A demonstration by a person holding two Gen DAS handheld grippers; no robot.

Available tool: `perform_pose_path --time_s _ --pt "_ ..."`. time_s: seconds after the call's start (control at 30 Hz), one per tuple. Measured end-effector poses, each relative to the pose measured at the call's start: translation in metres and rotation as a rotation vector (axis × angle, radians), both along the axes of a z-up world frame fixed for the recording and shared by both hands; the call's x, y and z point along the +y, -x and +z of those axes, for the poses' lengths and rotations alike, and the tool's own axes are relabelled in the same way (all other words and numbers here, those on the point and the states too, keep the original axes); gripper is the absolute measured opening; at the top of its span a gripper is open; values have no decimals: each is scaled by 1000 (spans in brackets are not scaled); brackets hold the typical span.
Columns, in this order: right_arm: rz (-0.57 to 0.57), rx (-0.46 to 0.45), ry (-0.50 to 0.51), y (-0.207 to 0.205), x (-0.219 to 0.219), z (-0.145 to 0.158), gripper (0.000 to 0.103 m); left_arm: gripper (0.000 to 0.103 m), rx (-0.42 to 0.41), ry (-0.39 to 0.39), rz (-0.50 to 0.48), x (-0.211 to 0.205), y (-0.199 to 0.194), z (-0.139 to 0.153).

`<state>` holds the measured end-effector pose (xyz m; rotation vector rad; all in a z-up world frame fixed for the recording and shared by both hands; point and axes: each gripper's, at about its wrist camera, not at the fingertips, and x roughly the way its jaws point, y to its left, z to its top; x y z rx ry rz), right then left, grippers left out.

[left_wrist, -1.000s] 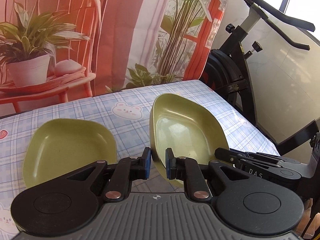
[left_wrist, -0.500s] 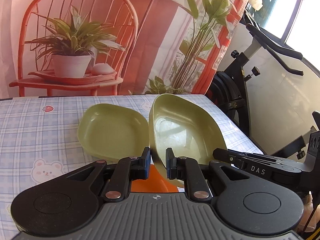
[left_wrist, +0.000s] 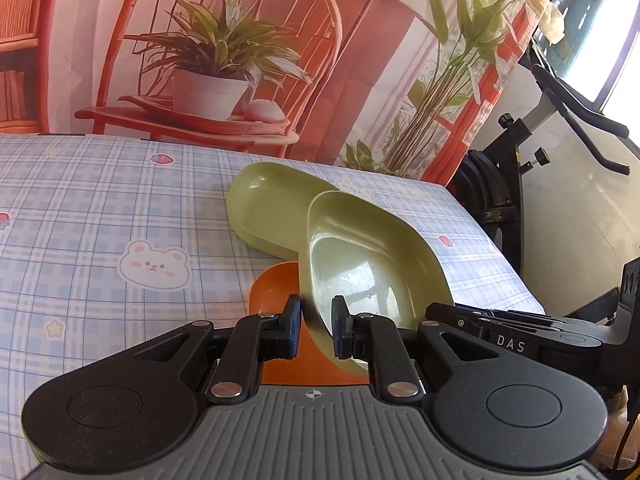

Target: Organize plates and bowls

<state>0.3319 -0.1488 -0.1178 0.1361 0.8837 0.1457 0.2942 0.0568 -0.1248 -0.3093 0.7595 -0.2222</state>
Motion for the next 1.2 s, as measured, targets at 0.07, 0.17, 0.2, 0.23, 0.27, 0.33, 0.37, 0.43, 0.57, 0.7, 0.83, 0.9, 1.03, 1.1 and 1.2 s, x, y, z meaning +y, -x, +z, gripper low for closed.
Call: perform_pose_path --time_s 0.07,0.17,0.2,0.23,0.27,0.33,0.37,0.43,0.57,0.7,0.83,0.9,1.03,1.1,1.2 --pt "1 11 -2 1 2 -2 7 17 12 5 8 2 1 -4" --pt "9 21 4 3 7 -5 7 16 22 11 21 5 2 -8" --pt "12 25 7 3 9 -6 7 17 24 14 24 6 3 -9" --pt "15 30 9 3 9 -7 7 17 26 16 27 7 7 -12" --pt "17 34 12 3 10 -8 7 17 29 16 26 7 8 -13" --pt "20 43 17 2 12 -9 7 17 44 10 23 6 8 -16" --pt "20 46 19 2 13 -10 7 17 52 12 22 6 8 -18" --pt "21 53 23 1 14 -11 7 17 62 17 25 7 8 -21" --pt "24 65 28 -1 16 -13 7 17 72 12 27 8 8 -23" --pt "35 81 33 -2 17 -16 7 17 80 15 31 9 8 -25" --pt "36 91 39 -4 18 -18 7 17 100 25 36 8 9 -30" --pt "39 92 44 -5 18 -18 7 17 100 23 37 7 10 -31" --pt "43 99 45 -6 18 -20 7 17 102 33 39 8 11 -31" --pt "42 98 46 -6 18 -20 7 17 103 34 39 8 12 -31" --pt "41 99 44 -6 19 -20 7 17 103 30 41 6 12 -30"
